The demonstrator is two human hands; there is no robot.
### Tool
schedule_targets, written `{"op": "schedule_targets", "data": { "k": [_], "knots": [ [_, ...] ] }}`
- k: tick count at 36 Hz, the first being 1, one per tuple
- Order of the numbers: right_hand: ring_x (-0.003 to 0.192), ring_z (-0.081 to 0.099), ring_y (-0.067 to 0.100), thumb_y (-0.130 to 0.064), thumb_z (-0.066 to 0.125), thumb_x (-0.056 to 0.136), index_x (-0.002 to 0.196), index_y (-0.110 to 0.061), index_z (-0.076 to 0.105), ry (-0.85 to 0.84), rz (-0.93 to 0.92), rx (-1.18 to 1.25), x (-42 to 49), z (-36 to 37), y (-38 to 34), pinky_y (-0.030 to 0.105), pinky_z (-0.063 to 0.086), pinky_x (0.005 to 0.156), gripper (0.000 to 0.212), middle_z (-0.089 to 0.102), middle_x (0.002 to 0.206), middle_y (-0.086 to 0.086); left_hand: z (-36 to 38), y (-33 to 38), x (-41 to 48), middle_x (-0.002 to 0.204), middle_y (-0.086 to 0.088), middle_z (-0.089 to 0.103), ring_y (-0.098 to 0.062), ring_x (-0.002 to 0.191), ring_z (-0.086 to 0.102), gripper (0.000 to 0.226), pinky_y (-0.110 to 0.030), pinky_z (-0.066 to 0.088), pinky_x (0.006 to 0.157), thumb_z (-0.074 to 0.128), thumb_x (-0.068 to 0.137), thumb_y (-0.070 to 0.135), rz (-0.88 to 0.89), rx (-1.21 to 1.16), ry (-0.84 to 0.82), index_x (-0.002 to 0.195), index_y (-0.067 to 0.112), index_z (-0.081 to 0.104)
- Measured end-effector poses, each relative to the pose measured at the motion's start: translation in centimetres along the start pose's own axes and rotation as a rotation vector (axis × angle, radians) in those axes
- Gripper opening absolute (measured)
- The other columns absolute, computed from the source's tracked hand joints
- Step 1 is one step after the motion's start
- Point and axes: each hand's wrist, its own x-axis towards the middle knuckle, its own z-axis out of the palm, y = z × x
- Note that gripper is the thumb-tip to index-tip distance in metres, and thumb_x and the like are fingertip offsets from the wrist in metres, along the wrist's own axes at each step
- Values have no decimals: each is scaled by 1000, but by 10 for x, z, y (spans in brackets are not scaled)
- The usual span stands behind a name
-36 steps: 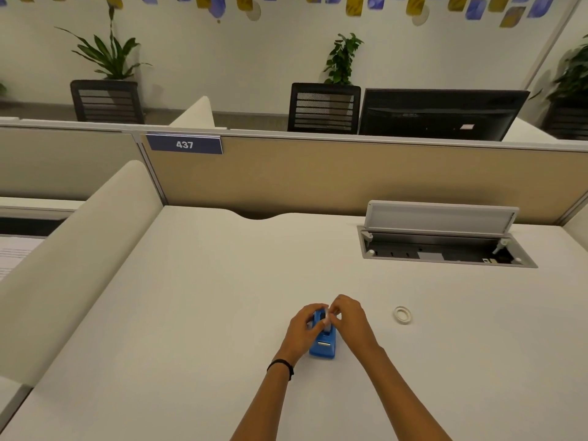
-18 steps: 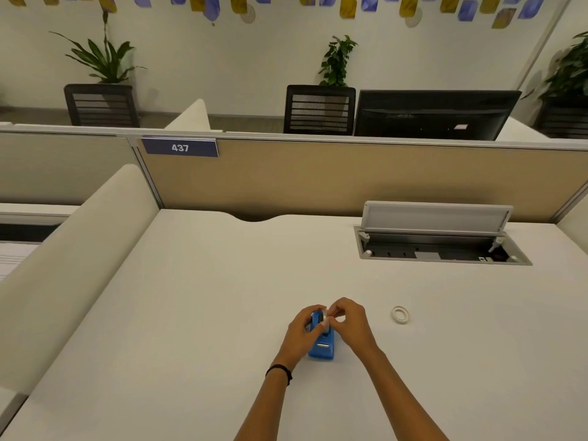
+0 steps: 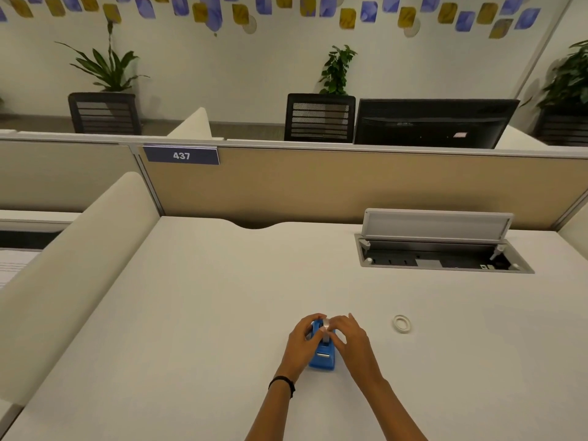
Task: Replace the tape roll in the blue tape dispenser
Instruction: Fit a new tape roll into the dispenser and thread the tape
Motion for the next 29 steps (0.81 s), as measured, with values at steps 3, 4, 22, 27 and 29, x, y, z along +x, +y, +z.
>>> {"op": "schedule_targets", "data": {
  "k": [3, 4, 22, 27, 29],
  "knots": [
    [104, 58, 15, -9, 61, 85, 98, -3, 66, 28, -10, 39, -1, 0, -1, 14, 33, 103, 15, 67, 110, 11, 0, 0, 0, 129, -7, 56, -24, 117, 56, 33, -36, 45, 103, 52, 93, 17, -2, -3, -9, 125, 12, 51],
    [96, 60, 12, -10, 63, 84, 93, -4, 67, 50, -10, 59, -1, -1, -2, 18, 39, 99, 12, 68, 103, 11, 0, -1, 0, 129, -7, 56, -23, 116, 56, 33, -35, 45, 103, 52, 92, 17, -2, -4, -12, 125, 12, 51],
    [69, 60, 14, -6, 70, 78, 86, -5, 65, 134, 191, 213, 12, 3, -9, 8, 49, 59, 10, 64, 77, 5, 1, -3, 3, 126, -2, 56, -18, 114, 55, 28, -29, 45, 101, 51, 93, 18, -7, 18, 11, 121, 18, 53],
    [76, 63, 24, -2, 69, 77, 86, 2, 63, 116, 241, 286, 12, 3, -9, 22, 53, 69, 12, 64, 80, 11, 2, -5, 3, 126, -3, 56, -19, 114, 56, 26, -30, 47, 100, 51, 94, 16, 5, 5, 16, 120, 19, 53],
    [77, 63, 26, -1, 69, 77, 88, 5, 63, 119, 266, 332, 12, 4, -10, 27, 53, 71, 14, 64, 81, 13, 2, -6, 3, 126, -3, 56, -20, 113, 57, 27, -29, 48, 98, 51, 94, 16, 6, 3, 13, 120, 19, 53]
  ]
}}
